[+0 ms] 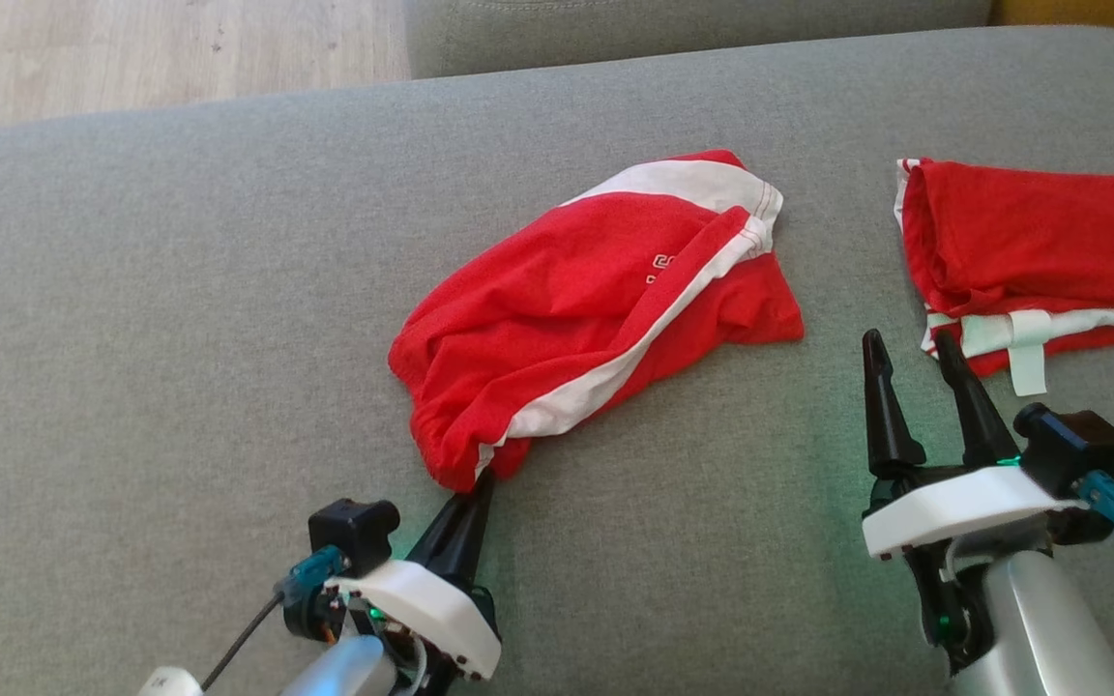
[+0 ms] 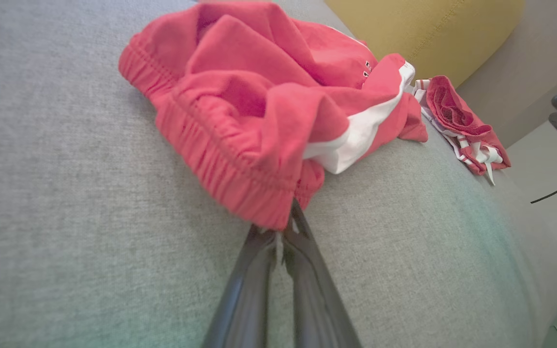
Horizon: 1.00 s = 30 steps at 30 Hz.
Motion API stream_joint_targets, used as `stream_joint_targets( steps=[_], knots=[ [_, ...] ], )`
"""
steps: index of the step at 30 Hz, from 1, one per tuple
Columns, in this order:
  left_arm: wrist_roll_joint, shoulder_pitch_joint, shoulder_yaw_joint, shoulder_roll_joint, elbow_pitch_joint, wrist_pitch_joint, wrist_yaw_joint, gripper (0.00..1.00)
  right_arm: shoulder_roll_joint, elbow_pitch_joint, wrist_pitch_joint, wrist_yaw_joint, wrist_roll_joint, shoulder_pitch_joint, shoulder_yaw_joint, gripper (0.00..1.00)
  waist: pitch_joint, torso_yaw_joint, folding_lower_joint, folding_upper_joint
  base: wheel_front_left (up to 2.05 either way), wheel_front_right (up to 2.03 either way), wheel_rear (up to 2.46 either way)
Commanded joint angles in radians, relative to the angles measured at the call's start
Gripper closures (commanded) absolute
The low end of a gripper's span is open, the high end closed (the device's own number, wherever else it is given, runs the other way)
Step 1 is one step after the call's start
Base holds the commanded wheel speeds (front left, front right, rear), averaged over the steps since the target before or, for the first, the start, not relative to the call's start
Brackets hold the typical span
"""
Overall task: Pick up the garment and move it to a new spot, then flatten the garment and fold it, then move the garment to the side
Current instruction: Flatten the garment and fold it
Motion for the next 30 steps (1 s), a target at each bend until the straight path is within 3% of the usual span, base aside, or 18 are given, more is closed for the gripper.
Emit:
stream_joint_targets(
  steps=[1, 10, 16, 23, 30],
  knots=[
    [-0.001, -0.038, 0.031, 0.011, -0.025, -0.01, 0.0, 1.0, -0.001, -0.028, -0.004, 0.007, -0.005, -0.037, 0.02, 0.0, -0.002, 0.001, 0.0, -0.0001, 0.0, 0.0, 0.0],
    [0.028, -0.031, 0.029, 0.058, -0.062, -0.023, 0.021, 1.0, -0.001, -0.013, 0.002, 0.007, -0.027, -0.045, 0.003, 0.0, -0.028, 0.028, 0.0, -0.0001, 0.0, 0.0, 0.0],
    [0.052, -0.029, 0.027, 0.129, -0.141, -0.003, 0.038, 1.0, -0.001, 0.025, 0.04, 0.007, -0.073, -0.091, -0.015, 0.0, -0.044, 0.06, 0.0, -0.0001, 0.0, 0.0, 0.0],
    [0.072, -0.035, 0.028, 0.198, -0.232, 0.036, 0.063, 1.0, -0.001, 0.116, 0.129, 0.007, -0.1, -0.184, -0.004, 0.0, -0.046, 0.088, 0.0, -0.0001, 0.0, 0.0, 0.0],
    [0.085, -0.039, 0.017, 0.213, -0.284, 0.058, 0.08, 1.0, -0.01, 0.251, 0.205, 0.007, -0.151, -0.3, 0.026, 0.0, -0.02, 0.114, 0.0, -0.0001, 0.0, 0.0, 0.0]
  ],
)
